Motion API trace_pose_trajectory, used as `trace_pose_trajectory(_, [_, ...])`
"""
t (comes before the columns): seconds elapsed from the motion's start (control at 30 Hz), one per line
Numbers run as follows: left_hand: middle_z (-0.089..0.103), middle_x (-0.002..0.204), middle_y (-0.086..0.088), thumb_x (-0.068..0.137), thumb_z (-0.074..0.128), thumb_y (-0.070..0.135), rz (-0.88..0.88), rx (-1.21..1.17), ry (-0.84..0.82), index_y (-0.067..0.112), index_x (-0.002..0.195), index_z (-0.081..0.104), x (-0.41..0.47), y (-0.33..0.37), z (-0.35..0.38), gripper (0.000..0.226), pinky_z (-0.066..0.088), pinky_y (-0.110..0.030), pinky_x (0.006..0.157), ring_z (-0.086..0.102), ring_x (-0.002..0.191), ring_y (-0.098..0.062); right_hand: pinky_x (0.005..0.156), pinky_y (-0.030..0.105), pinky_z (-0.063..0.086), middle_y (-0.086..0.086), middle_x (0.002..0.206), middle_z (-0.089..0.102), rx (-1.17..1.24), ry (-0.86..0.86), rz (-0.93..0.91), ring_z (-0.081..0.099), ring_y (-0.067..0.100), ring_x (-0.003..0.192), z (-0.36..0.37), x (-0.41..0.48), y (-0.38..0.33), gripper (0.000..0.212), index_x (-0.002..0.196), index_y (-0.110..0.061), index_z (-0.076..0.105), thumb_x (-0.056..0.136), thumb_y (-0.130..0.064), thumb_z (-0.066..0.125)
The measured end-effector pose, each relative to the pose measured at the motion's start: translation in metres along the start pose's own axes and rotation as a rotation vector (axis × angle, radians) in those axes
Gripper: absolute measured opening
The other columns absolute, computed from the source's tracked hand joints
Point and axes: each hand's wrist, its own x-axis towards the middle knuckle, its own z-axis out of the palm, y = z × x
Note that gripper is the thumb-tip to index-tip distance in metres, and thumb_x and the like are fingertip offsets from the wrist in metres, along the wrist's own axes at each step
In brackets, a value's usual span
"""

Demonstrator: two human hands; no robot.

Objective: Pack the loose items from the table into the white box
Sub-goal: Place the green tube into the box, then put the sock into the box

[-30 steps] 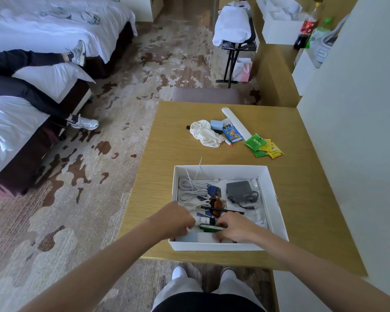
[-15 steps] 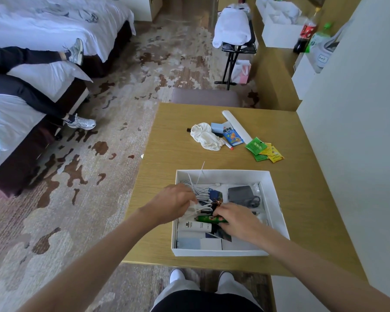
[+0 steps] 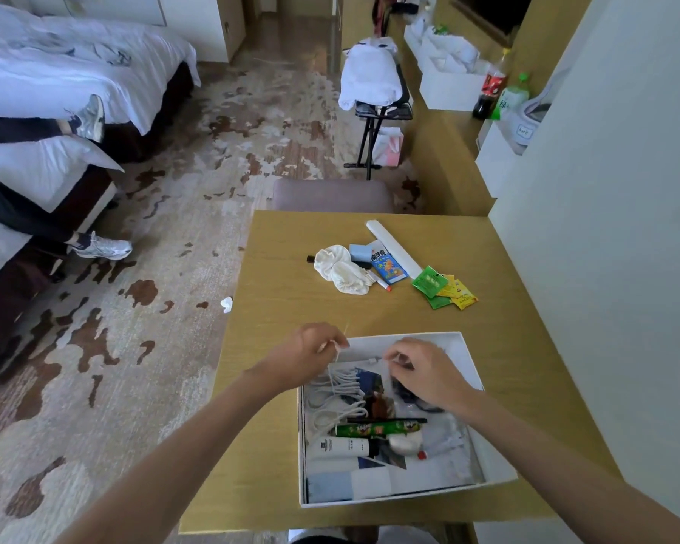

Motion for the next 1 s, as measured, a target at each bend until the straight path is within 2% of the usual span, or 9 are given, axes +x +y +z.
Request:
trace_pose_trajectory(0.07, [0.067,0.108,0.002,0.093,0.045,0.008,0.010,-0.007,0.049,0.015,0.103,0.068,0.015,-0.001,-0.005,0.026,0.046,-0.010,0.073,0.062,0.092,-0.010,0.078,0.029,0.051,-0.010,0.091,0.069,0.092,0.033,0.067,0.062,0.008,0.086,-0.011,0.012,0.003,0.011,0.094,-0.019,0.070,0.091,-0.018,0.059])
trace_pose_trajectory(0.13, [0.069,0.107,0.004,0.092,0.046,0.008,-0.006,-0.017,0.083,0.017,0.100,0.069,0.033,0.000,-0.010,0.025,0.049,-0.021,0.078,0.062,0.092,-0.010,0.076,0.023,0.049,-0.010,0.090,0.069,0.156,0.072,0.106,0.062,0.006,0.086,-0.022,0.025,0.006,0.013,0.096,-0.019,0.071,0.093,-0.017,0.058])
trace_pose_trajectory(0.23, [0.070,0.106,0.005,0.091,0.049,0.012,-0.022,-0.016,0.109,0.020,0.098,0.069,0.068,0.002,-0.012,0.023,0.048,-0.025,0.075,0.058,0.080,-0.005,0.075,0.013,0.046,-0.012,0.093,0.069,0.190,0.100,0.144,0.061,-0.001,0.087,-0.038,0.049,0.015,0.014,0.100,-0.020,0.070,0.094,-0.019,0.057])
trace_pose_trajectory(0.33, [0.069,0.104,0.004,0.091,0.049,0.022,-0.089,0.003,0.090,0.026,0.098,0.069,0.108,0.003,-0.010,0.021,0.053,-0.033,0.081,0.062,0.088,-0.013,0.073,0.007,0.045,-0.011,0.094,0.071,0.167,0.078,0.153,0.062,-0.002,0.088,-0.048,0.083,0.031,0.015,0.097,-0.019,0.072,0.092,-0.019,0.058])
trace_pose_trajectory(0.47, [0.068,0.107,-0.002,0.092,0.047,0.026,-0.213,0.129,0.033,0.026,0.106,0.065,0.157,-0.007,-0.001,0.023,0.053,-0.039,0.082,0.063,0.094,-0.024,0.082,0.028,0.053,-0.003,0.097,0.073,0.136,0.023,0.195,0.065,0.011,0.092,-0.048,0.144,0.059,0.017,0.097,-0.014,0.073,0.090,-0.013,0.057])
trace_pose_trajectory(0.67, [0.050,0.131,-0.004,0.088,0.050,0.021,-0.268,0.386,-0.069,0.016,0.123,0.051,0.216,-0.049,0.018,0.035,0.047,-0.043,0.088,0.048,0.119,-0.025,0.085,0.034,0.050,0.001,0.109,0.067,0.008,-0.055,0.259,0.062,0.021,0.103,-0.020,0.224,0.106,0.020,0.106,-0.015,0.066,0.090,-0.017,0.054])
trace_pose_trajectory(0.83, [0.023,0.155,-0.003,0.085,0.061,0.027,-0.210,0.637,-0.170,0.013,0.145,0.026,0.244,-0.074,0.037,0.072,0.034,-0.040,0.105,0.024,0.141,-0.024,0.088,0.040,0.048,0.004,0.112,0.061,-0.119,-0.146,0.245,0.055,0.027,0.111,0.010,0.256,0.126,0.020,0.107,-0.015,0.062,0.089,-0.016,0.056])
trace_pose_trajectory(0.93, [0.028,0.153,-0.003,0.082,0.065,0.028,-0.173,0.720,-0.214,0.013,0.149,0.016,0.251,-0.083,0.046,0.084,0.034,-0.037,0.105,0.028,0.138,-0.024,0.088,0.043,0.045,0.002,0.108,0.058,-0.186,-0.163,0.217,0.056,0.026,0.106,0.025,0.262,0.133,0.012,0.098,-0.018,0.058,0.086,-0.018,0.055])
trace_pose_trajectory(1.0, [0.035,0.148,-0.003,0.083,0.063,0.025,-0.162,0.749,-0.208,0.015,0.149,0.018,0.252,-0.086,0.051,0.080,0.037,-0.036,0.101,0.035,0.134,-0.023,0.080,0.041,0.045,0.000,0.102,0.058,-0.168,-0.142,0.197,0.059,0.024,0.097,0.030,0.259,0.139,0.014,0.098,-0.021,0.057,0.085,-0.021,0.053])
